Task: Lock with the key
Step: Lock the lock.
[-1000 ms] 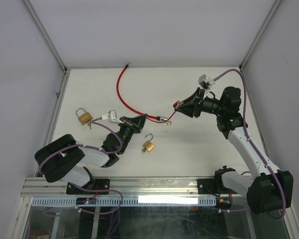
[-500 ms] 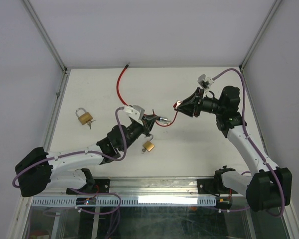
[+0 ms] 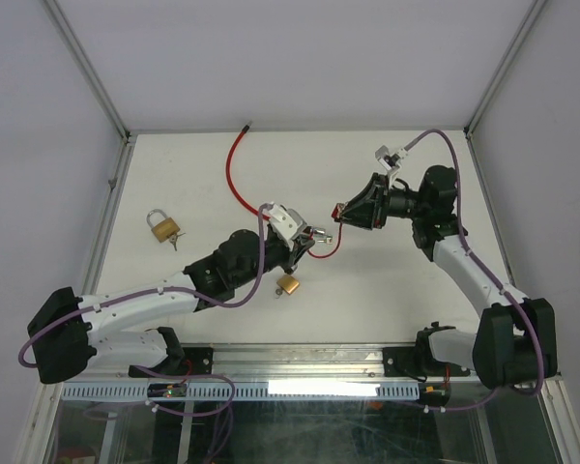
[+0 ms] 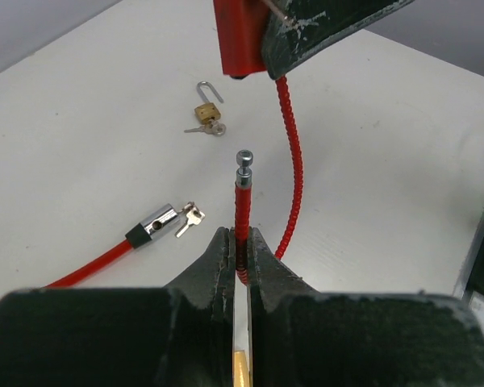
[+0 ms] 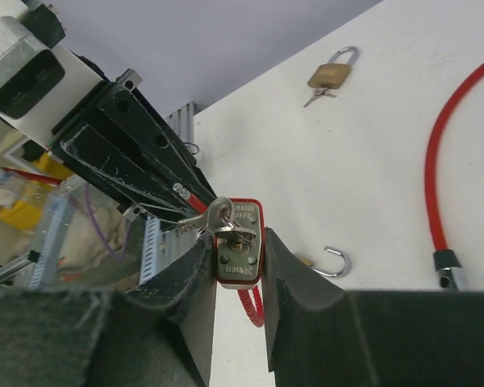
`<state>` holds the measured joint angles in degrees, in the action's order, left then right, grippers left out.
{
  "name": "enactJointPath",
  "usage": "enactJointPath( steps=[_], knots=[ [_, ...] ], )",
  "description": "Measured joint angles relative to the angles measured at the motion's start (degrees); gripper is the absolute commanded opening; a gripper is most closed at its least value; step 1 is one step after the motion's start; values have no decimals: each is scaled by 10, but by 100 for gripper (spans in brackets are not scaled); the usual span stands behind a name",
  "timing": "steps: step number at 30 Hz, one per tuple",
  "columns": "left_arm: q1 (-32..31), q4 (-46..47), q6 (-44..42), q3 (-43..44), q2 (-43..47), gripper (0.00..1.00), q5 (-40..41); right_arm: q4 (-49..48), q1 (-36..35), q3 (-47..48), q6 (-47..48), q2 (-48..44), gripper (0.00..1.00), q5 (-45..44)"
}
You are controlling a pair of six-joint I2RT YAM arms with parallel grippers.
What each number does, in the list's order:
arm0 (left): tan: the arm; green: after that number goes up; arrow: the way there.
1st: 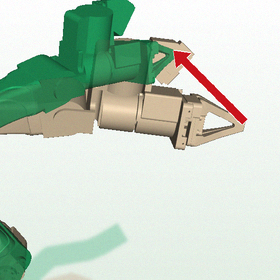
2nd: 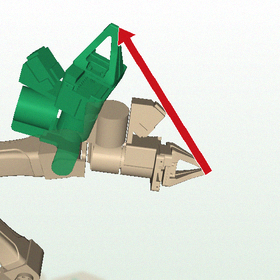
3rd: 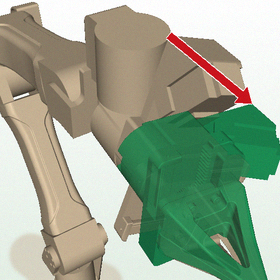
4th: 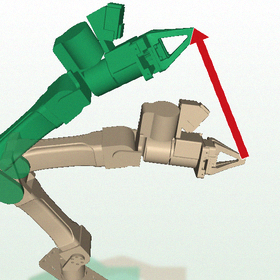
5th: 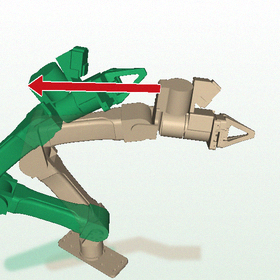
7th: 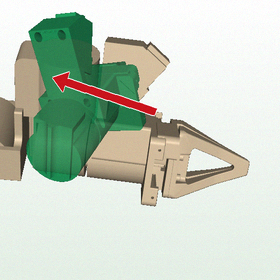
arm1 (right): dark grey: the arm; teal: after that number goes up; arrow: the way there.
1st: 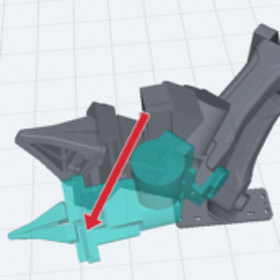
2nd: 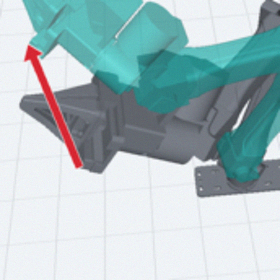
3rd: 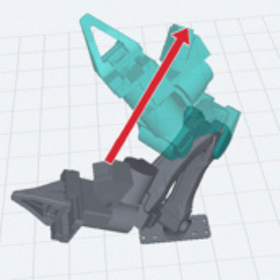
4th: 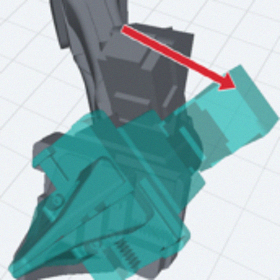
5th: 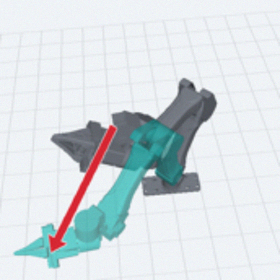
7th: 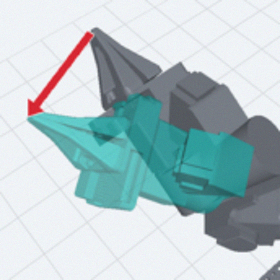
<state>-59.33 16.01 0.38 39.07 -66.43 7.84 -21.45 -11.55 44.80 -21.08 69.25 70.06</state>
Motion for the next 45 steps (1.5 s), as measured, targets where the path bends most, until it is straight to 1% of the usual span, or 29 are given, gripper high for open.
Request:
enactJointPath(
  steps=[7, 13, 28, 45],
  knots=[
    [6, -55, -12, 58, -33, 0, -51, -74, -3, -7, -101, 20, 0, 49],
    [31, -72, -7, 67, -40, 0, -99, -103, -5, -8, -134, 20, 0, 58],
    [41, -80, -3, 91, -73, 0, -172, -109, -13, -17, -144, 23, 0, 56],
    [59, -81, 13, 101, -85, 0, -203, -109, -27, -21, -140, 23, 0, 52]
  ],
)
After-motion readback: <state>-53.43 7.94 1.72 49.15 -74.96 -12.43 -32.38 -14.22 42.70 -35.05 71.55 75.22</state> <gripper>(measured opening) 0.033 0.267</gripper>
